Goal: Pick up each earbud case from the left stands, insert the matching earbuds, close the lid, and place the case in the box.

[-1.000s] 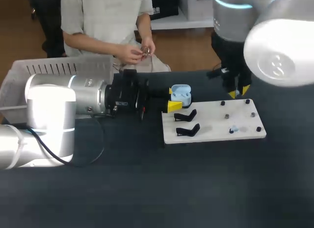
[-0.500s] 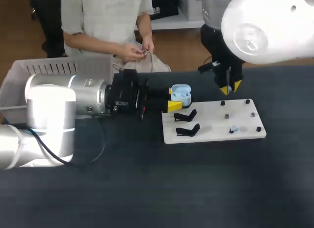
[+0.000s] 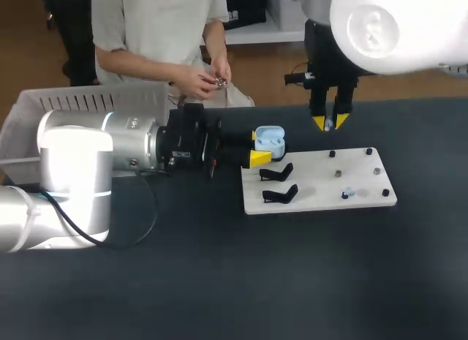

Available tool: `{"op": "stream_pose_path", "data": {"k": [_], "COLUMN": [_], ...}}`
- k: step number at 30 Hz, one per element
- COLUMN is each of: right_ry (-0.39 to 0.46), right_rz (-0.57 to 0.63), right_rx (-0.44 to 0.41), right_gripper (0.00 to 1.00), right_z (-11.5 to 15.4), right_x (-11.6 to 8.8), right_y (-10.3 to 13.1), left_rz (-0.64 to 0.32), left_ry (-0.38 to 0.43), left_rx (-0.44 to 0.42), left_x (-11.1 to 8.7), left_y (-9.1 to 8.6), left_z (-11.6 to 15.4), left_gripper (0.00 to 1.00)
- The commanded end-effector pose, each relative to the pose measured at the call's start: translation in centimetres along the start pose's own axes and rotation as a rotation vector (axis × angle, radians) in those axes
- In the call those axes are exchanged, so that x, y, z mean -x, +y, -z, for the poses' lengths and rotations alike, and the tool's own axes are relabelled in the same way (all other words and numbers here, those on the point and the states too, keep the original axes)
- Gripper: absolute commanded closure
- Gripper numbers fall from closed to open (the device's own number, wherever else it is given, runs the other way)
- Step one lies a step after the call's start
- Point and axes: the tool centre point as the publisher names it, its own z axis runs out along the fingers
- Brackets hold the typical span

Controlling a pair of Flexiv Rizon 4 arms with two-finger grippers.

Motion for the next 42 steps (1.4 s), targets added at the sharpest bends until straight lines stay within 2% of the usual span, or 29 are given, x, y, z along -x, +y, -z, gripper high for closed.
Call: {"op": "stream_pose_path", "data": {"k": [1, 6, 13, 17, 36, 38, 42], "right_ry": [0.109, 0.159, 0.159, 0.129, 0.129, 0.146, 0.14], "right_rz": [-0.235, -0.288, -0.297, -0.271, -0.271, -0.334, -0.415], "right_rx": [0.039, 0.044, 0.052, 0.061, 0.061, 0.089, 0.083], "right_gripper": [1.0, 1.0, 1.0, 1.0, 1.0, 1.0, 1.0], "right_z": [-0.6, -1.3, -1.4, -1.1, -1.1, -1.2, -1.1], "right_x": [0.5, 0.5, 0.6, 0.6, 0.6, 0.6, 0.2], "right_y": [1.0, 1.1, 1.4, 1.5, 1.5, 1.7, 2.3], "left_rz": [0.001, -0.03, -0.033, -0.029, -0.028, -0.028, -0.028], "left_ry": [-0.001, -0.024, -0.036, -0.031, -0.029, -0.029, -0.029], "left_rx": [-0.002, 0.003, -0.007, -0.028, -0.033, -0.033, -0.033], "left_x": [0.0, 0.0, -0.4, -0.7, -0.8, -0.8, -0.8], "left_y": [0.1, -0.1, -0.3, -0.6, -0.6, -0.6, -0.6], "left_z": [0.0, -0.5, -1.5, -2.0, -2.1, -2.1, -2.1], "left_gripper": [1.0, 1.0, 1.0, 1.0, 1.0, 1.0, 1.0]}}
